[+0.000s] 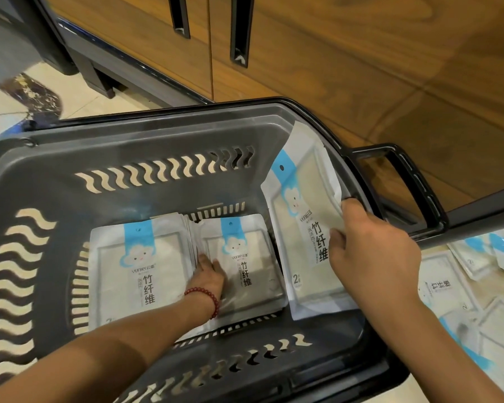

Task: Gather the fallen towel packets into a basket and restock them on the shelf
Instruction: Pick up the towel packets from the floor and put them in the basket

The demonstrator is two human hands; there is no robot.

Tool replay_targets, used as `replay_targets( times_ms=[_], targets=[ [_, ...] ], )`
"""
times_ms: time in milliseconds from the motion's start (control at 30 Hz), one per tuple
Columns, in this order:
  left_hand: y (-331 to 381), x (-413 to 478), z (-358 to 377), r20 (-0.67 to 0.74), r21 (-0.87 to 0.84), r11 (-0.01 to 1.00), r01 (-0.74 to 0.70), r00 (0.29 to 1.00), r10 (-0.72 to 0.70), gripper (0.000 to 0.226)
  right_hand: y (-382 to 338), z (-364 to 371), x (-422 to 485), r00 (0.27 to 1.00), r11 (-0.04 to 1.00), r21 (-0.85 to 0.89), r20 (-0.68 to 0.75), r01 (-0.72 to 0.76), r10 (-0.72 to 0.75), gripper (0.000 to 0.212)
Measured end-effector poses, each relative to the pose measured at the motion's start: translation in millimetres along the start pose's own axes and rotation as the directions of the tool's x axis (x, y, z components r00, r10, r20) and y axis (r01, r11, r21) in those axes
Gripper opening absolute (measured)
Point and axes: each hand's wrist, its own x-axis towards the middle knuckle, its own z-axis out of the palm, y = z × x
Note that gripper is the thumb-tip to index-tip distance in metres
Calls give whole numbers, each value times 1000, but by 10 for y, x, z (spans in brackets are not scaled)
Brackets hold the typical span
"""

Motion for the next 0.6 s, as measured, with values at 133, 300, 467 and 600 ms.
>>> replay_targets(
  times_ms=[133,300,467,600],
  targets=[
    [30,105,14,1,192,971,-141,990,143,53,14,0,-6,1000,1000,23,-2,-15,15,33],
    [53,86,-45,-2,424,890,-171,982,190,70,14,20,-8,1000,1000,9,-3,-18,18,33],
    [-3,41,-222,91,432,872,-230,973,211,56,36,19,-7,994,999,-25,100,-42,44,24],
    [-27,-202,-832,-43,296,906,-302,944,328,35,1,32,41,981,997,-81,192,-6,21,17]
  ],
)
